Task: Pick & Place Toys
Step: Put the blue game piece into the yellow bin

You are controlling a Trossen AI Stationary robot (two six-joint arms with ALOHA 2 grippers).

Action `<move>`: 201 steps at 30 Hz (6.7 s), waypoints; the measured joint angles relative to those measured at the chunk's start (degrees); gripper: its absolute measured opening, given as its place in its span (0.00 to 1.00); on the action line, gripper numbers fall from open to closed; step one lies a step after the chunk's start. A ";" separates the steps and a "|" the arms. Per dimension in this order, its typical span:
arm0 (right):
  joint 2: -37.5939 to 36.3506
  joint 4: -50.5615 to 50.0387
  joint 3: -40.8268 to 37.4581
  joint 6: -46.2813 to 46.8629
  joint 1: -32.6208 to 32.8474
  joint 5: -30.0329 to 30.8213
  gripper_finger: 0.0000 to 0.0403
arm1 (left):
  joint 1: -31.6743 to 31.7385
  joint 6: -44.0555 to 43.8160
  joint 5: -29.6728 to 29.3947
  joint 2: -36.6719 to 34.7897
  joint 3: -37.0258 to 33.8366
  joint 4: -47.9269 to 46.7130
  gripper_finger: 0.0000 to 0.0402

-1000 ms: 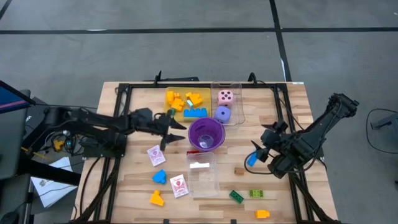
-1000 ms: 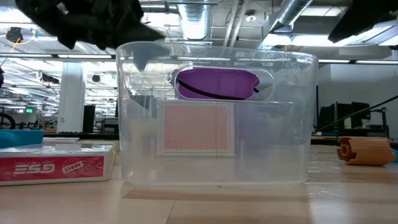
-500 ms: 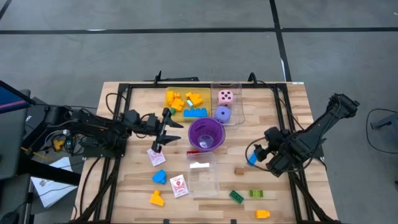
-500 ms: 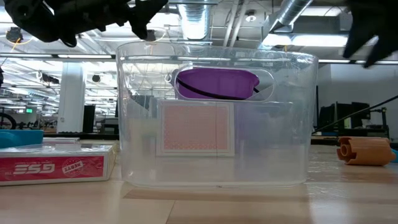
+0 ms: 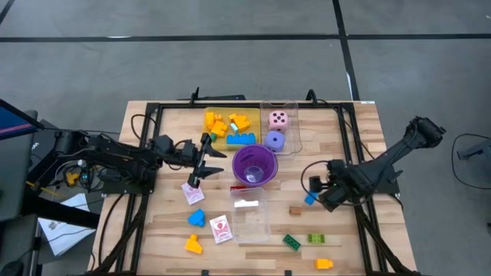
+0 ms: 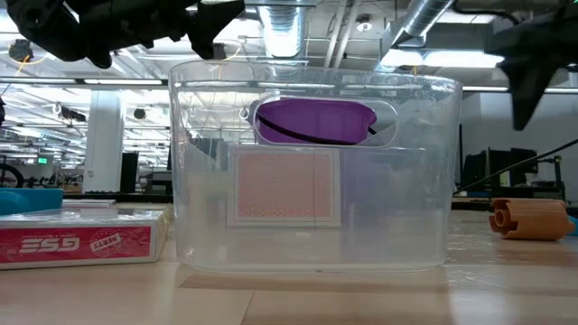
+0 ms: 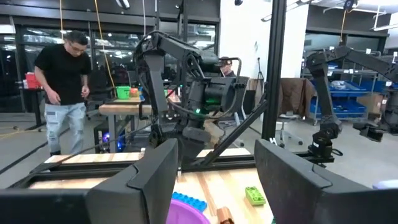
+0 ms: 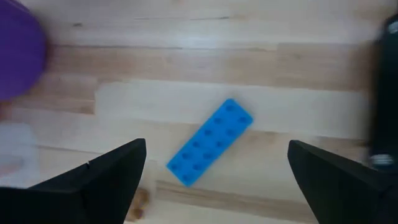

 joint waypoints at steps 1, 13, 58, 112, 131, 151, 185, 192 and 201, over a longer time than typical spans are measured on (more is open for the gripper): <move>0.34 1.90 -0.64 -0.14 -0.67 0.21 0.95 | 0.00 0.17 0.00 0.00 0.00 -0.21 0.52; 14.70 9.01 -2.20 3.74 -4.57 -4.02 0.95 | 0.00 2.97 0.00 0.00 0.00 -1.73 0.52; 27.18 17.85 -2.07 0.86 -3.39 -7.25 0.38 | 0.00 2.97 0.00 0.00 0.00 -1.75 0.52; 3.97 18.41 23.76 -84.82 -30.82 18.41 0.34 | 0.02 7.65 -55.51 -2.42 0.04 -27.18 0.52; 26.79 43.32 37.28 -121.04 -62.46 -34.11 0.34 | 0.02 -6.27 -64.03 -18.11 0.02 -48.86 0.52; 54.65 20.02 63.06 -132.76 -60.29 -39.09 0.34 | 0.02 -6.27 -63.14 -18.05 0.02 -51.88 0.52; 59.28 19.25 62.99 -140.41 -58.68 -39.64 0.34 | -0.04 -6.29 -63.17 -18.05 0.02 -51.73 0.52; 59.28 17.09 62.99 -140.26 -58.83 -38.63 0.34 | -0.11 -6.29 -63.19 -18.05 0.02 -51.43 0.52; 59.28 17.13 63.01 -142.16 -58.85 -38.63 0.38 | -0.11 -6.29 -63.19 -18.05 0.02 -51.43 0.52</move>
